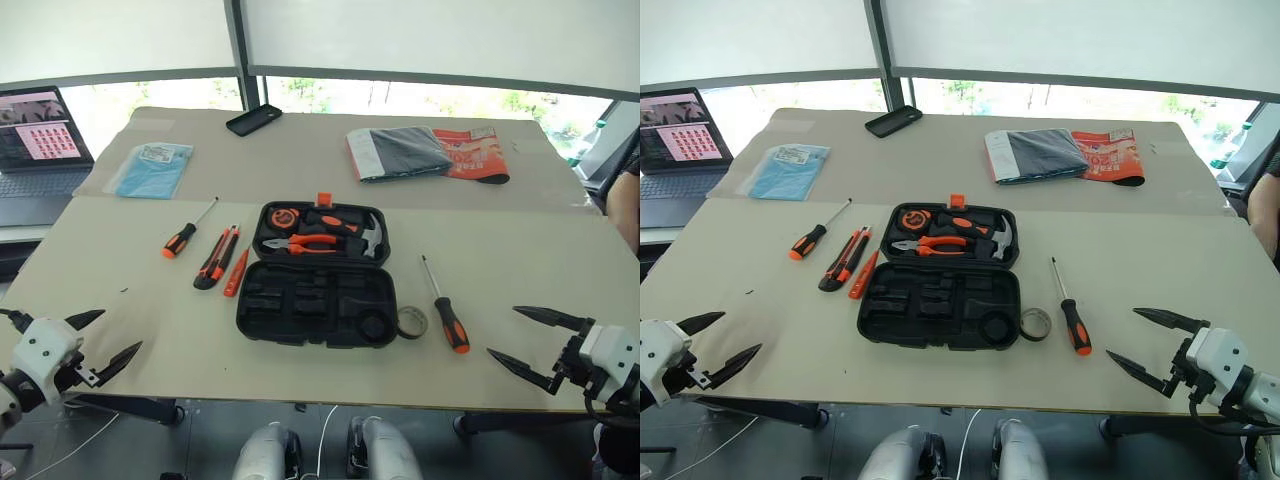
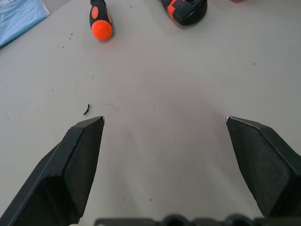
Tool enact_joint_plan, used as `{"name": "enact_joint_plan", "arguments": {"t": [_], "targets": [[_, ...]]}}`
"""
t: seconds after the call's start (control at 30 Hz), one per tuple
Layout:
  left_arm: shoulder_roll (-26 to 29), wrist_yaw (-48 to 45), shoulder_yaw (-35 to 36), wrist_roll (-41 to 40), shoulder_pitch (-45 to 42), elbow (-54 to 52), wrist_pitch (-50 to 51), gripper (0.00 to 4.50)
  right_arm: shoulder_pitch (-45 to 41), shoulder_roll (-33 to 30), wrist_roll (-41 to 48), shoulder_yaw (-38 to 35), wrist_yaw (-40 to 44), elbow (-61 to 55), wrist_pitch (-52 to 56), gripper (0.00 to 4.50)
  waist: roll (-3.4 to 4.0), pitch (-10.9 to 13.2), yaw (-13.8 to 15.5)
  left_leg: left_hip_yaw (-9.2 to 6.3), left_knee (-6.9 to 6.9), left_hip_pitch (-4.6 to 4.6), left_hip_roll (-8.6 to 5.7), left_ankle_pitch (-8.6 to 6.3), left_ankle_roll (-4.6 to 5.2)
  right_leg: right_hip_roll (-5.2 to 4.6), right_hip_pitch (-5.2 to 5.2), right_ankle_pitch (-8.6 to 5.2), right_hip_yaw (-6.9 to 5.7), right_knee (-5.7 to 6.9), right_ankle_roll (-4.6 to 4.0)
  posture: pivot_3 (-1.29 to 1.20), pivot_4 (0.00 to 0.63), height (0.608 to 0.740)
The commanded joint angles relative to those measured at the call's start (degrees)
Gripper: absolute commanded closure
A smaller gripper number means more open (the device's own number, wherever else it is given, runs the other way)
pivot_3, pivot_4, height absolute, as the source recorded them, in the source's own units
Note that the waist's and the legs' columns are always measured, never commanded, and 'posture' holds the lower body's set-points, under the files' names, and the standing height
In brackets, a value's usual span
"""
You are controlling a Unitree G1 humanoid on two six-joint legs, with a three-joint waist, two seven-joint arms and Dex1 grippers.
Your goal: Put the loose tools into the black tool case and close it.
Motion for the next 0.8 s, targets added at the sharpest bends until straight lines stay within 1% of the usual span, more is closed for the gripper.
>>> {"name": "enact_joint_plan", "arguments": {"t": [0.03,0.07,0.13,0.2,0.23,0.37,0.47,0.57,0.63,0.73,0.77,0.8], "targets": [[-0.4,1.1,1.8,-4.0,0.4,-4.3,4.5,0.06,-1.7,0.9,1.2,0.6,-2.9,-3.2,3.8,0.00,0.00,0.0,0.0,0.00,0.00,0.00,0.00,0.00,0.00,0.00,0.00,0.00,0.00,0.00,0.00,0.00,0.150,0.740],[-1.5,2.3,3.1,-7.0,1.1,-6.3,8.6,0.06,-2.9,2.4,3.7,1.1,-4.6,-5.4,6.5,0.00,-0.02,0.0,-0.1,0.00,0.00,0.00,0.00,0.00,0.00,0.00,0.00,0.00,0.00,0.00,0.00,0.00,0.150,0.740],[-4.0,5.4,5.9,-10.4,2.8,-8.8,13.7,0.06,-4.7,4.1,8.3,2.4,-4.2,-9.8,9.8,0.00,-0.05,0.0,-0.5,0.00,0.01,0.00,0.03,0.02,-0.04,0.01,-0.01,0.00,0.04,0.02,0.00,0.00,0.150,0.740],[-5.5,7.7,7.8,-10.4,5.1,-9.8,16.7,0.06,-5.7,5.1,11.4,2.5,-4.0,-13.0,12.7,0.00,-0.04,0.0,-0.8,0.02,0.01,0.02,0.07,0.04,-0.05,0.00,-0.02,0.05,0.06,0.07,0.08,0.00,0.150,0.740],[-6.4,8.7,8.8,-10.7,6.1,-10.0,17.8,0.06,-6.4,5.8,12.2,2.6,-4.7,-14.3,13.6,0.00,-0.04,0.0,-0.8,0.01,0.00,0.04,0.07,0.05,-0.07,0.00,-0.02,0.20,0.05,0.10,0.32,0.00,0.150,0.740],[-8.4,14.8,13.4,-12.9,8.1,-9.2,25.9,0.06,-9.7,9.3,12.0,4.5,-7.3,-18.4,13.0,0.00,-0.07,0.0,-0.5,-0.02,-0.01,0.05,0.07,0.06,-0.08,0.07,-0.02,0.20,-0.01,0.10,0.33,0.00,0.150,0.740],[-8.7,17.7,15.0,-15.1,6.9,-10.6,30.6,0.06,-11.7,11.7,11.1,5.2,-8.9,-19.5,12.3,0.00,-0.09,0.0,0.0,-0.04,0.01,0.06,0.08,0.05,-0.09,0.07,-0.04,0.20,-0.03,0.09,0.33,0.00,0.150,0.740],[-7.8,20.5,14.2,-18.8,1.6,-12.8,36.1,0.06,-12.3,13.6,10.3,6.4,-9.8,-20.5,12.3,0.00,-0.09,0.0,0.8,-0.06,0.07,0.09,0.06,0.04,-0.06,0.01,-0.08,0.01,-0.08,0.04,0.01,0.00,0.150,0.740],[-6.3,22.2,12.1,-20.1,-3.7,-13.0,39.9,0.06,-12.5,14.3,10.2,7.2,-10.2,-21.0,12.8,0.00,-0.12,0.0,1.4,-0.06,0.16,0.07,0.06,0.03,-0.06,0.00,-0.04,0.01,-0.08,0.08,0.01,0.00,0.150,0.740],[-3.8,24.3,6.7,-19.3,-13.7,-10.5,44.2,0.06,-13.3,14.9,10.3,8.3,-10.6,-21.2,13.6,0.00,-0.18,-0.1,1.6,-0.06,0.22,0.06,0.05,0.07,-0.12,0.01,-0.01,0.06,-0.05,0.16,0.06,0.00,0.150,0.740],[-3.0,25.1,4.0,-17.9,-18.1,-8.4,44.9,0.06,-13.5,15.2,10.4,8.7,-10.6,-21.3,13.8,0.00,-0.18,-0.1,1.5,-0.03,0.23,0.05,0.04,0.21,-0.36,0.05,0.13,0.26,-0.02,0.20,0.37,0.00,0.150,0.740],[-1.9,25.6,0.6,-16.1,-23.2,-5.2,45.7,0.06,-13.9,15.4,10.4,9.2,-10.6,-21.5,14.0,0.00,-0.17,-0.1,1.5,-0.01,0.22,0.01,0.02,0.29,-0.50,0.06,0.10,0.28,-0.01,0.23,0.38,0.00,0.150,0.740]]}}
